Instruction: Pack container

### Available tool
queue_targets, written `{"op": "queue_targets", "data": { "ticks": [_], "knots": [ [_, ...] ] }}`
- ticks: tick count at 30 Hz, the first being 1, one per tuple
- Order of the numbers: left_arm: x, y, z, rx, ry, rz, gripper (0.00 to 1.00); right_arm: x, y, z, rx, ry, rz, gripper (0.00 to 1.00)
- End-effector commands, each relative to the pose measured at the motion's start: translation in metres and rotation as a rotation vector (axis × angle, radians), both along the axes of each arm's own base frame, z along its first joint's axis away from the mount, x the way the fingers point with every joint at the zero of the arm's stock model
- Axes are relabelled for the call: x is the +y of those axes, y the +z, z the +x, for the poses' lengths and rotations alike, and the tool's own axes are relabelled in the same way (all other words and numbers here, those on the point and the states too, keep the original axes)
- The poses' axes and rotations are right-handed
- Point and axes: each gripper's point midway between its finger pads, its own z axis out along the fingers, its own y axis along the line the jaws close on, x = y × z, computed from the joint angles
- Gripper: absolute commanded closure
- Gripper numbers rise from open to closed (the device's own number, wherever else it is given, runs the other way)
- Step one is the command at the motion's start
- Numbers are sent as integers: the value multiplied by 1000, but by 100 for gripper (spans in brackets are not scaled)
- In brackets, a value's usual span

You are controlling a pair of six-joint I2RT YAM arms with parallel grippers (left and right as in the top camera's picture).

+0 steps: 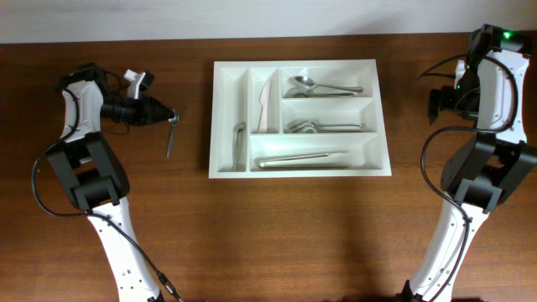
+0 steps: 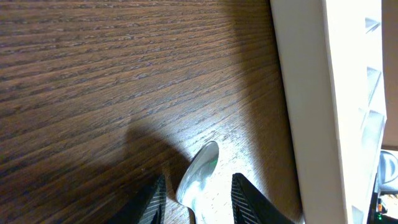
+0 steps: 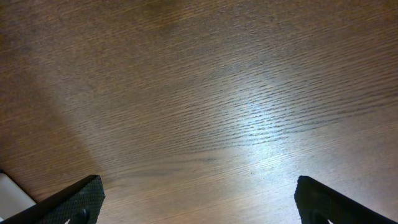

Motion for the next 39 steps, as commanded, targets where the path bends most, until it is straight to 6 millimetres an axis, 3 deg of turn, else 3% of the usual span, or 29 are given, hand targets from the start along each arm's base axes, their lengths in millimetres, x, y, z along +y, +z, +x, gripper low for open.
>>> {"op": "queue_targets", "data": {
  "ticks": [1,23,28,35,39],
  "knots": [
    [-5,-17,-4,12,-36,17,63,-3,19,0,-38,-4,-23,1],
    [-10,-13,-7,6,-51,-14,64,-3,19,0,-39,-4,-23,1],
    [-10,-12,-9,12,-54,-16,73,-3,19,0,-38,-4,-23,1],
    [-10,-12,-9,13,-53,-17,73,-3,19,0,-39,-4,-23,1],
    [-10,-12,-9,12,-53,-16,80,-3,19,0,-39,-4,-23,1]
  ]
}}
